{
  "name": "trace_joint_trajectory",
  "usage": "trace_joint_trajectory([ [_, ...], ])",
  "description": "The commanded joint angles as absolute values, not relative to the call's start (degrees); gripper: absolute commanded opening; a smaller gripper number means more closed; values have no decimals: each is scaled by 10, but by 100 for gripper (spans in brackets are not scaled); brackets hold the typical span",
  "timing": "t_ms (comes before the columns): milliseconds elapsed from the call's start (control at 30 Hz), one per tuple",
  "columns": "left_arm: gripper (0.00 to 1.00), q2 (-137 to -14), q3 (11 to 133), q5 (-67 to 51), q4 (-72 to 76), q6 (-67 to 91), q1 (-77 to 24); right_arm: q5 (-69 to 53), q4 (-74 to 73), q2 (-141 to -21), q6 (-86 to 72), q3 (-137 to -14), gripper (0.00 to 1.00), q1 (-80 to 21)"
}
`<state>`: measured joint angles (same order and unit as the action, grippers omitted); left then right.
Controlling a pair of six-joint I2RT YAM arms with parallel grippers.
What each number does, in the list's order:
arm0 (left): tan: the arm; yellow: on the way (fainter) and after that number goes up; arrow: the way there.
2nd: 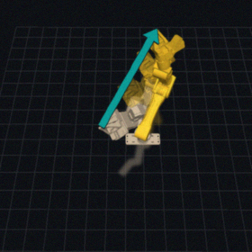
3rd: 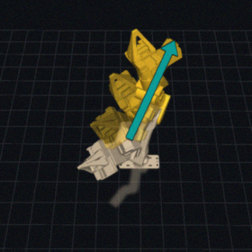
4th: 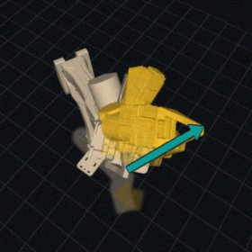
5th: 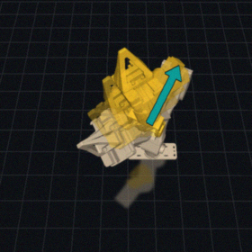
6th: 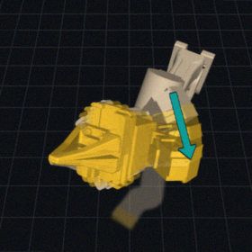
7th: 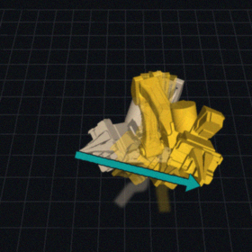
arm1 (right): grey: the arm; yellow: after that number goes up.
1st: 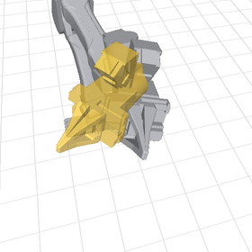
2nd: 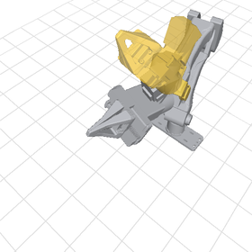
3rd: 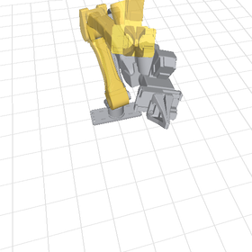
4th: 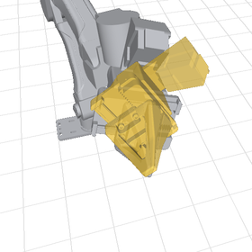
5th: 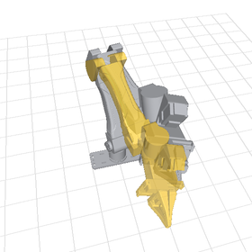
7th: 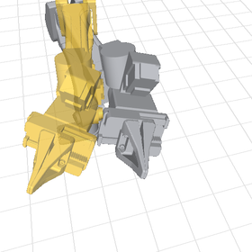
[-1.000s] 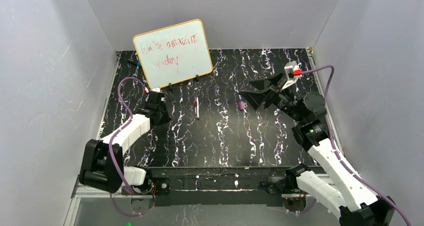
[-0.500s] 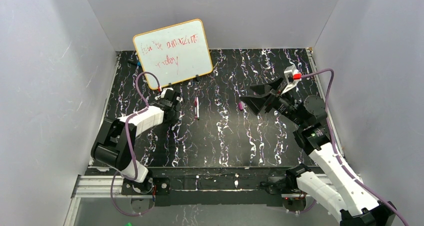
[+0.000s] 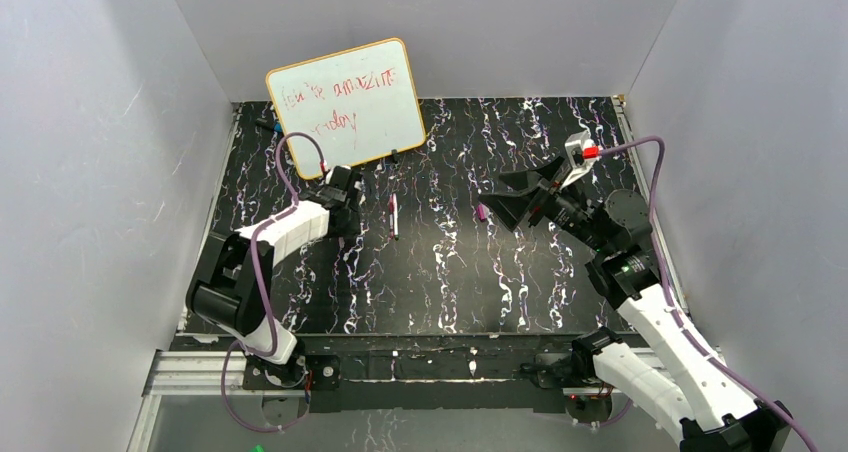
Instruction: Insert the pens into the pen caps
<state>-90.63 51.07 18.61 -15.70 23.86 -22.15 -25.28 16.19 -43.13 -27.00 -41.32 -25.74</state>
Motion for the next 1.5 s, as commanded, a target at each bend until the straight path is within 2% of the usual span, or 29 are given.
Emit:
trace_joint_trajectory([
  [0, 37, -858, 583, 161, -204, 217, -224, -252, 164, -431, -267, -401, 85, -258],
  [267, 35, -889, 632, 111, -220, 192, -237, -260, 161, -473, -271, -410, 85, -258],
  [333, 34, -893, 626, 125, -220, 191, -238, -247, 93, -540, -255, -456, 82, -259],
  [433, 34, -871, 603, 161, -217, 198, -237, -234, 3, -668, -236, -545, 72, -271],
  [500, 34, -854, 590, 171, -217, 198, -234, -179, 1, -733, -218, -584, 71, -301],
  [600, 34, -836, 569, 148, -219, 199, -206, -75, -83, -841, -175, -693, 70, -366],
  [700, 34, -839, 562, 102, -214, 189, -181, -63, -113, -916, -177, -770, 69, -385],
  [833, 36, -879, 583, 20, -205, 173, -185, -77, -90, -940, -197, -774, 70, -387],
  [1000, 36, -940, 615, -22, -199, 157, -205, -75, -86, -936, -210, -752, 70, -387],
  [1467, 38, -1027, 706, -8, -197, 161, -237, -52, -79, -897, -198, -692, 72, -387],
])
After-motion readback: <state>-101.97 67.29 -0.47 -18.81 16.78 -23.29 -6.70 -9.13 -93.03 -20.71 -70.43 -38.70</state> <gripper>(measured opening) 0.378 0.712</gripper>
